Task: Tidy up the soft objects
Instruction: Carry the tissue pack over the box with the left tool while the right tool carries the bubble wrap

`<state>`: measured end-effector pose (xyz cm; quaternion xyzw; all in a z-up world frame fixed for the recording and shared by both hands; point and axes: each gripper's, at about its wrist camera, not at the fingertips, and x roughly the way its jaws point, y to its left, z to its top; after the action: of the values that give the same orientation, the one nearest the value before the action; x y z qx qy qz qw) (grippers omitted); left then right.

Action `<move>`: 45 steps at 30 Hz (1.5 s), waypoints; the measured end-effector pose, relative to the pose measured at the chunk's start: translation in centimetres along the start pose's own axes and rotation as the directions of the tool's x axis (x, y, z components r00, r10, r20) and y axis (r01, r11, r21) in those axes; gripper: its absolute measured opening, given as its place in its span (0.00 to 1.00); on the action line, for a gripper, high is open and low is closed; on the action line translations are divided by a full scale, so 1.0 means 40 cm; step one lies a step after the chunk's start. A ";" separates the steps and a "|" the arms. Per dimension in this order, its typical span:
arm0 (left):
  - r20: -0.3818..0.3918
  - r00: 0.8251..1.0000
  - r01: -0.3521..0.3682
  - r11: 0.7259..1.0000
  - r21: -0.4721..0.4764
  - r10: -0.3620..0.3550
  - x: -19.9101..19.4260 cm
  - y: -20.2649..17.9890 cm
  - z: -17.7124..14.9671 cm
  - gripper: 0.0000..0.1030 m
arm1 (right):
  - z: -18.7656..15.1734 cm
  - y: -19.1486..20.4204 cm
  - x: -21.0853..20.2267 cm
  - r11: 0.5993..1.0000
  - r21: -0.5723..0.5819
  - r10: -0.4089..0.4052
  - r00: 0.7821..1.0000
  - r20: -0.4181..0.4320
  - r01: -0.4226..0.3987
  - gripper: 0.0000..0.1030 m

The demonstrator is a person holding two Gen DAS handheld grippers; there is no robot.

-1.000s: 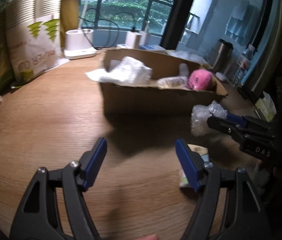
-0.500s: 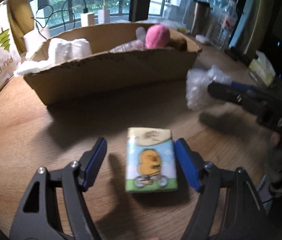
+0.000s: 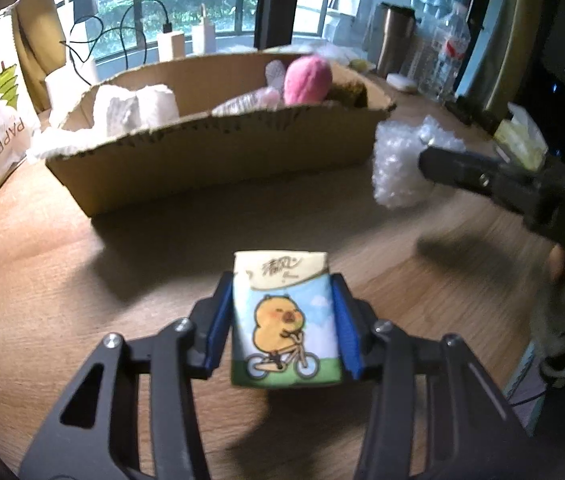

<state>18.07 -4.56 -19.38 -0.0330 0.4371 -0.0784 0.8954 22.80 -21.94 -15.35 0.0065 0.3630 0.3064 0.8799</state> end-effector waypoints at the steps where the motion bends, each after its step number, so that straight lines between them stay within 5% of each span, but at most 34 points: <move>1: 0.009 1.000 -0.003 1.000 -0.001 0.003 -0.002 -0.001 0.007 0.46 | 0.003 0.002 -0.002 1.000 -0.002 0.003 1.000 0.004 -0.003 0.38; 15: 0.200 0.980 -0.001 1.000 -0.028 0.007 -0.131 0.033 0.110 0.46 | 0.079 0.048 -0.027 0.998 -0.046 0.034 0.998 0.056 -0.032 0.38; 29: 0.289 0.956 -0.038 0.999 -0.019 0.042 -0.164 0.082 0.199 0.46 | 0.166 0.068 -0.006 0.995 -0.093 0.055 0.995 0.088 -0.047 0.38; 38: 0.343 0.939 -0.002 0.996 -0.087 0.031 -0.144 0.130 0.252 0.46 | 0.222 0.072 0.015 0.993 -0.111 0.055 0.992 0.111 -0.043 0.38; 45: 0.322 0.946 0.005 0.994 -0.112 0.031 -0.098 0.154 0.270 0.46 | 0.248 0.070 0.051 0.993 -0.104 0.057 0.993 0.103 -0.047 0.38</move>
<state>24.90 2.08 -10.44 -0.0921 0.2882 -0.0415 0.9522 28.80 -16.44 -8.69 -0.0126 0.2994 0.3466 0.8889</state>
